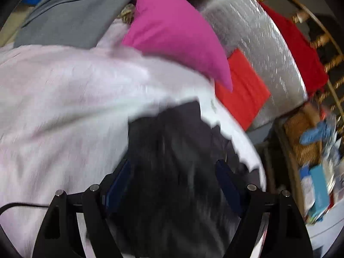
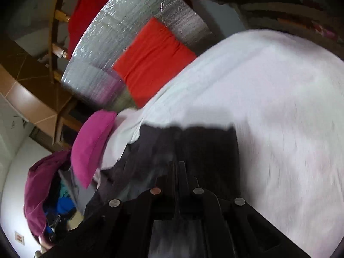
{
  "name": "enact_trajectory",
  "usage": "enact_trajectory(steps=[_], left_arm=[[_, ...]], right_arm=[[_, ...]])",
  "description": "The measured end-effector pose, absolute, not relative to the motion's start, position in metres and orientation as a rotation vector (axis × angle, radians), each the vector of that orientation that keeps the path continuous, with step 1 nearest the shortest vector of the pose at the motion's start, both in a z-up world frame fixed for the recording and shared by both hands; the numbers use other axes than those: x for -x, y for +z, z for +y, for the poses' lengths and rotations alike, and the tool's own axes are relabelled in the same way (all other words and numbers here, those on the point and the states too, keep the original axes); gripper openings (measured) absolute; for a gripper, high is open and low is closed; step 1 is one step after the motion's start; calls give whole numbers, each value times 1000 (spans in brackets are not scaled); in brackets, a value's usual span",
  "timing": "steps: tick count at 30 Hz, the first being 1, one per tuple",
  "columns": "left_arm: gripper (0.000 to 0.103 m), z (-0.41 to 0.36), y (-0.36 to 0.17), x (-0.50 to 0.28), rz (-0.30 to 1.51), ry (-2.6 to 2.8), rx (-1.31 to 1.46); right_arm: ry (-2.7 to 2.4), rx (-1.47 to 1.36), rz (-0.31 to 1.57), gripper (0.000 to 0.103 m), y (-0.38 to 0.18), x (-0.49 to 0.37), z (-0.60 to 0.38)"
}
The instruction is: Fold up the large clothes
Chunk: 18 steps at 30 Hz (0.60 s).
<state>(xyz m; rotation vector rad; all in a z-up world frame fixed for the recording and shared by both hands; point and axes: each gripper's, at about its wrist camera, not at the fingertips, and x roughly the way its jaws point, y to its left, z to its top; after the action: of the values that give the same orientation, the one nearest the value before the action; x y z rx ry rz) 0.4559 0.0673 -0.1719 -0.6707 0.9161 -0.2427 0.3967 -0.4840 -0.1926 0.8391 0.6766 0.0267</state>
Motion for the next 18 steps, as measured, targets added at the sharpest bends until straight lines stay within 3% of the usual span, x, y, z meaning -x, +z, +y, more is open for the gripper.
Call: enact_trajectory(steps=[5, 7, 8, 9, 18], left_arm=[[81, 49, -184, -391, 935, -242, 632], [81, 49, -203, -372, 988, -236, 698], [81, 50, -207, -367, 1003, -230, 719], [81, 53, -213, -362, 1024, -212, 752], [81, 70, -232, -365, 1012, -67, 850]], right_arm=[[114, -902, 659, 6, -194, -343, -452], [154, -957, 652, 40, -200, -319, -441], [175, -992, 651, 89, -204, -312, -438], [185, -1031, 640, 103, -208, -304, -435], [124, -1203, 655, 102, -238, -290, -431]])
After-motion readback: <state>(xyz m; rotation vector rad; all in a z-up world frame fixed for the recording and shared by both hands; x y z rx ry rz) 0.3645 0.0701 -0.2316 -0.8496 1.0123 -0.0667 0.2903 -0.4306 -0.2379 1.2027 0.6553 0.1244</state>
